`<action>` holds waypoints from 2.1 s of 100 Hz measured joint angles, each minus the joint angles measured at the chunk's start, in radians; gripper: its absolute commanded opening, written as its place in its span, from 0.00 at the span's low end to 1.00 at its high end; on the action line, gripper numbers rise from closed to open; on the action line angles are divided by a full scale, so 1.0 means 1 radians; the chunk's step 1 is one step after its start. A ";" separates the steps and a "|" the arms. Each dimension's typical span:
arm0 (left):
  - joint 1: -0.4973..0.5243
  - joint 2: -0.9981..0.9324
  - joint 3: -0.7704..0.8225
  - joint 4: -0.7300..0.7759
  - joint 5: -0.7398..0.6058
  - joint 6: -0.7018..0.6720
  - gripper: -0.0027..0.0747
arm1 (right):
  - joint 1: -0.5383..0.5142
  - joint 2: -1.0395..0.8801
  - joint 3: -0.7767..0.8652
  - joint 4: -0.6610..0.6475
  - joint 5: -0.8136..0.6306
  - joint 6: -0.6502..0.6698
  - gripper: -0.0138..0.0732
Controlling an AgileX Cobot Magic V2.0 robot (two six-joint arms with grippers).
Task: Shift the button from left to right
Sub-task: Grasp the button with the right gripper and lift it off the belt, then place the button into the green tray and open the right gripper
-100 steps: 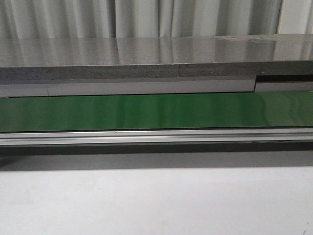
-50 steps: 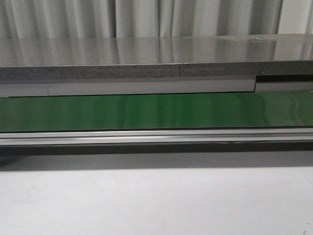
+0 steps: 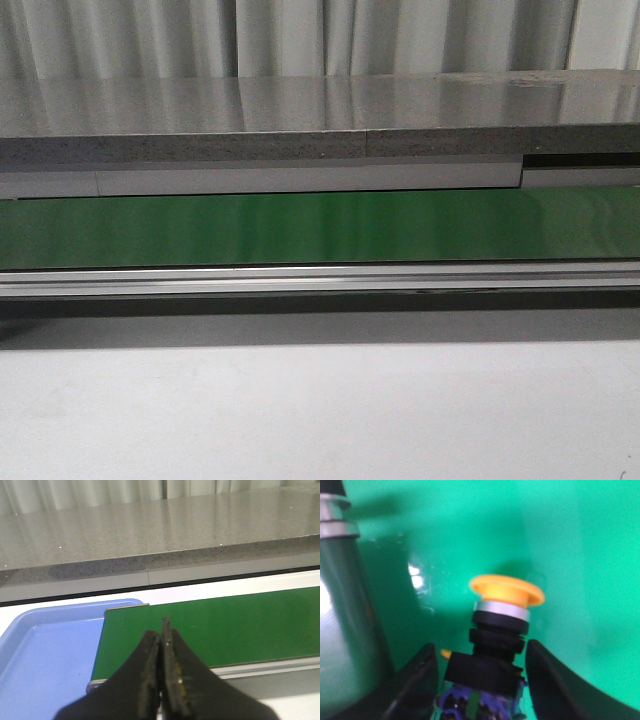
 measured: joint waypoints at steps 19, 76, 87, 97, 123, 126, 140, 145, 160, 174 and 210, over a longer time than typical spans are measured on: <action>0.000 0.000 0.000 0.000 0.000 0.000 0.01 | -0.005 0.002 0.000 -0.009 0.015 0.000 0.71; 0.000 0.000 0.000 0.000 0.000 0.000 0.01 | 0.024 -0.172 0.000 0.101 -0.052 0.000 0.71; 0.000 0.000 0.000 0.000 0.000 0.000 0.01 | 0.058 -0.242 0.000 0.105 -0.068 0.000 0.71; 0.000 0.000 0.000 0.000 0.000 0.000 0.01 | 0.102 -0.307 0.012 0.107 -0.091 0.000 0.71; 0.000 0.000 0.000 0.000 0.000 0.000 0.01 | 0.245 -0.519 0.193 0.116 -0.228 0.000 0.71; 0.000 0.000 0.000 0.000 0.000 0.000 0.01 | 0.261 -0.543 0.229 0.116 -0.254 0.000 0.71; 0.000 0.000 0.000 0.000 0.000 0.000 0.01 | 0.308 -0.676 0.386 0.116 -0.361 0.000 0.71; 0.000 0.000 0.000 0.000 0.000 0.000 0.01 | 0.315 -0.726 0.444 0.116 -0.395 0.000 0.71; 0.000 0.000 0.000 0.000 0.000 0.000 0.01 | 0.316 -0.886 0.612 0.116 -0.476 0.000 0.71; 0.000 0.000 0.000 0.000 0.000 0.000 0.01 | 0.316 -1.051 0.756 0.116 -0.544 0.000 0.71; 0.000 0.000 0.000 0.000 -0.002 0.000 0.01 | 0.316 -1.461 0.951 0.116 -0.542 0.000 0.64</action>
